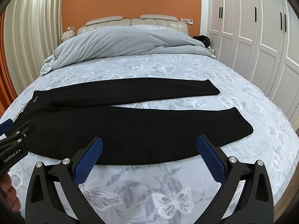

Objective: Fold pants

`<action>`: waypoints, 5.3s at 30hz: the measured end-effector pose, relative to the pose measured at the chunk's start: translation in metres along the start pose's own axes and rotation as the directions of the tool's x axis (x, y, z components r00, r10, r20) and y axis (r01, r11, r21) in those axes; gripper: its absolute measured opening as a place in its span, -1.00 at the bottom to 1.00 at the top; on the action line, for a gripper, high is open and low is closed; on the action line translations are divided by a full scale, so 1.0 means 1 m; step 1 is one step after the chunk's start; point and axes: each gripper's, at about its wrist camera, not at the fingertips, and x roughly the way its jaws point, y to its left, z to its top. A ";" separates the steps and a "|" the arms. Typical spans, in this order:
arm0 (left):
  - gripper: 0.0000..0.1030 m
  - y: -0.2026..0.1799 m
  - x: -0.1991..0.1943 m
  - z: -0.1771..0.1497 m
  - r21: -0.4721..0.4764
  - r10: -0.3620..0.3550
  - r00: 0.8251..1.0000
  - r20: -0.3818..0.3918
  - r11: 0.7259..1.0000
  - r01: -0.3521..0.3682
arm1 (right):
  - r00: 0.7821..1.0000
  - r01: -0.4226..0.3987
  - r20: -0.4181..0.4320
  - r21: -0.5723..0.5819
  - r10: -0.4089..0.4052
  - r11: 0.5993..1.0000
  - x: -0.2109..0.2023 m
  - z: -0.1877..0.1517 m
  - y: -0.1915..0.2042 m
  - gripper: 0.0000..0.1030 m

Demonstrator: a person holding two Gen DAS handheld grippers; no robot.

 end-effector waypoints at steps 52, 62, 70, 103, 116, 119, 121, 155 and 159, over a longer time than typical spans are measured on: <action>0.70 0.289 0.254 0.139 -0.352 0.077 0.946 -0.314 0.916 -0.191 | 0.962 -0.017 -0.259 0.261 0.087 0.965 0.275 0.136 -0.217 0.91; 0.70 0.334 0.374 0.128 -0.399 0.161 0.883 -0.442 0.846 -0.354 | 0.948 0.108 -0.317 0.207 -0.038 0.972 0.378 0.155 -0.228 0.91; -0.87 0.326 0.360 0.139 -0.408 0.091 0.921 -0.380 0.877 -0.255 | 0.956 0.020 -0.291 0.197 0.038 0.980 0.363 0.159 -0.221 -0.86; 0.45 0.301 0.060 -0.040 -0.752 -0.280 0.918 -0.281 0.659 -0.029 | 0.946 -0.223 -0.185 0.231 0.268 0.947 0.141 0.091 -0.160 0.91; -0.56 0.295 0.117 -0.058 -0.926 -0.479 0.842 -0.247 0.373 -0.060 | 0.948 0.030 -0.285 0.531 0.145 0.847 0.319 0.128 -0.188 0.21; -0.76 0.308 0.130 -0.058 -0.925 -0.490 0.835 -0.249 0.377 -0.054 | 0.947 -0.009 -0.271 0.515 0.172 0.857 0.331 0.128 -0.184 -0.94; -0.81 0.313 0.130 -0.050 -0.914 -0.484 0.837 -0.254 0.402 -0.045 | 0.958 -0.076 -0.196 0.529 0.209 0.845 0.311 0.141 -0.186 -0.94; -0.88 0.348 0.132 -0.038 -0.718 -0.264 0.898 -0.352 0.692 -0.078 | 0.963 -0.135 -0.136 0.496 0.231 0.857 0.150 0.051 -0.236 -0.91; -0.88 0.351 0.128 -0.010 -0.698 -0.256 0.919 -0.301 0.716 -0.030 | 0.940 -0.322 0.129 0.636 0.315 0.701 0.078 0.051 -0.280 -0.92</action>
